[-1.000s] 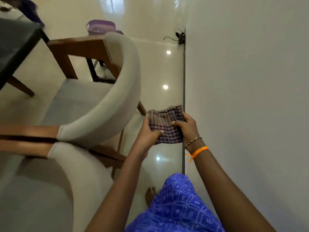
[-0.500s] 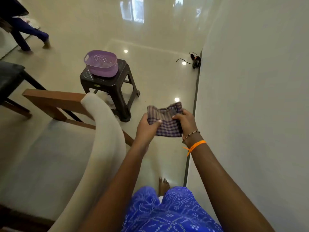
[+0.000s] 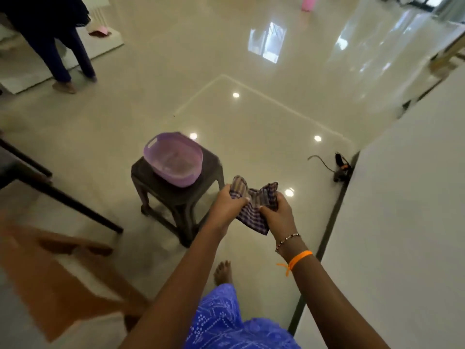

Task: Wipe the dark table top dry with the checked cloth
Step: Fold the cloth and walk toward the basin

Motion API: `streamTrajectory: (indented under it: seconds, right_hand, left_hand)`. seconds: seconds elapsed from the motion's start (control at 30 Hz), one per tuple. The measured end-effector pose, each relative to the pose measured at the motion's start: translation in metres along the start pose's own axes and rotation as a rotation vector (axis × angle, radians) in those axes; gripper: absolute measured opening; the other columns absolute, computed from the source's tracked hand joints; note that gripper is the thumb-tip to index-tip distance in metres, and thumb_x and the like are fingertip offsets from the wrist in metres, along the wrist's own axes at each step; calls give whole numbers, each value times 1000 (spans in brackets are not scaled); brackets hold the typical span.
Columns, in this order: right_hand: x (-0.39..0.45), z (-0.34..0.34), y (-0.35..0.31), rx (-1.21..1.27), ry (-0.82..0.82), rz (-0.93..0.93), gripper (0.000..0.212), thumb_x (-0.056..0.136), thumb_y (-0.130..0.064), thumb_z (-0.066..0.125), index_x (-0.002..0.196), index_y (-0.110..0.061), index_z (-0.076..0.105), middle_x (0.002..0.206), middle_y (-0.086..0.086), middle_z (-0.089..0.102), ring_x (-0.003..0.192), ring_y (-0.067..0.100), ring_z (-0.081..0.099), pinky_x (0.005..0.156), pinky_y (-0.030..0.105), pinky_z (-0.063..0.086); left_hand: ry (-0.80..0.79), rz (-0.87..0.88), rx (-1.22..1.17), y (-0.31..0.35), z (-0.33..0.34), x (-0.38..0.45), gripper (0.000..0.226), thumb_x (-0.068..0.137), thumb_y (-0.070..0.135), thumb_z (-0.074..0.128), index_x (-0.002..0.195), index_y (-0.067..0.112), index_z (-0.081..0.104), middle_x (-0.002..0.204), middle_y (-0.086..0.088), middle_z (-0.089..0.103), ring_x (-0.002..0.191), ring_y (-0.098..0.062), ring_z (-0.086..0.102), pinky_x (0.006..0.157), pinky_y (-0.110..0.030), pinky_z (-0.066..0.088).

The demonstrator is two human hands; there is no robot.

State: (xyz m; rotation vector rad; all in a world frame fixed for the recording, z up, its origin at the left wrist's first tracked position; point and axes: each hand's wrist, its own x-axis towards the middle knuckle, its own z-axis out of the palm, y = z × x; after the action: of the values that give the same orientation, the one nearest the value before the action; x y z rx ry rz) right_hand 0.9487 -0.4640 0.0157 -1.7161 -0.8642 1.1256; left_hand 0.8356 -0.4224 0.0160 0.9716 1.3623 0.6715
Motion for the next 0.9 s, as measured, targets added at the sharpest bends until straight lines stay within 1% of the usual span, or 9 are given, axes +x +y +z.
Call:
streamTrajectory:
  seconds: [0.07,0.17,0.27,0.4,0.5,0.57,0.67,0.73,0.9]
  right_hand:
    - [51,3,-25,-47,-1,-57,40,81,13,52,117,-6,54,111,15,62,99,25,61,77,22,52]
    - [121,8,-63,-45,21,-101,48,80,12,55,125,-2,51,119,17,61,108,29,60,86,30,49]
    - [191,16,-89,-33,-6,-153,54,79,10,60,130,-2,47,124,15,59,112,25,58,91,27,47]
    - [292,34,-120,-67,-96,-208,51,77,10,62,126,0,50,121,15,60,107,21,58,90,24,46]
    - [370,44,-153,-138,-227,-205,46,75,13,61,120,1,55,116,18,63,107,28,60,94,34,49]
    - [410,47,-172,-201,-322,-227,47,75,13,60,120,2,56,117,18,63,109,30,60,97,40,48]
    - [475,65,-203,-265,-436,-239,47,74,14,59,119,1,57,116,17,64,108,28,60,95,35,48]
    - [502,84,-221,-286,-503,-220,46,73,15,58,117,0,59,114,17,65,106,27,61,92,31,48]
    - [553,164,-244,-353,-767,-269,45,74,13,60,117,0,59,114,17,66,106,27,62,94,35,49]
  left_hand:
    - [12,16,8,34,2,41,45,84,10,60,126,10,45,115,-10,59,96,-20,59,76,-26,51]
    - [44,46,9,81,2,103,43,83,11,62,123,12,45,106,-4,57,84,-9,58,59,-12,49]
    - [94,33,69,115,-3,164,48,82,22,65,124,17,42,105,-1,54,87,-11,57,69,-20,50]
    - [221,-36,41,149,-3,250,42,86,29,61,121,14,43,102,1,55,78,-4,54,53,-14,42]
    - [341,-76,-55,178,2,314,37,88,24,58,120,8,47,112,-9,60,85,-15,59,62,-21,46]
    - [391,-98,-101,197,3,347,32,89,21,57,117,8,48,109,-10,61,86,-17,60,64,-23,47]
    - [455,-124,-157,226,-7,394,22,89,22,55,107,16,44,91,4,56,77,-7,56,55,-18,43]
    - [532,-143,-181,238,-18,413,20,88,22,55,103,18,42,86,8,53,74,-4,55,54,-18,42]
    - [765,-167,-269,250,-75,455,21,87,24,57,102,16,45,94,-1,56,84,-18,58,74,-33,50]
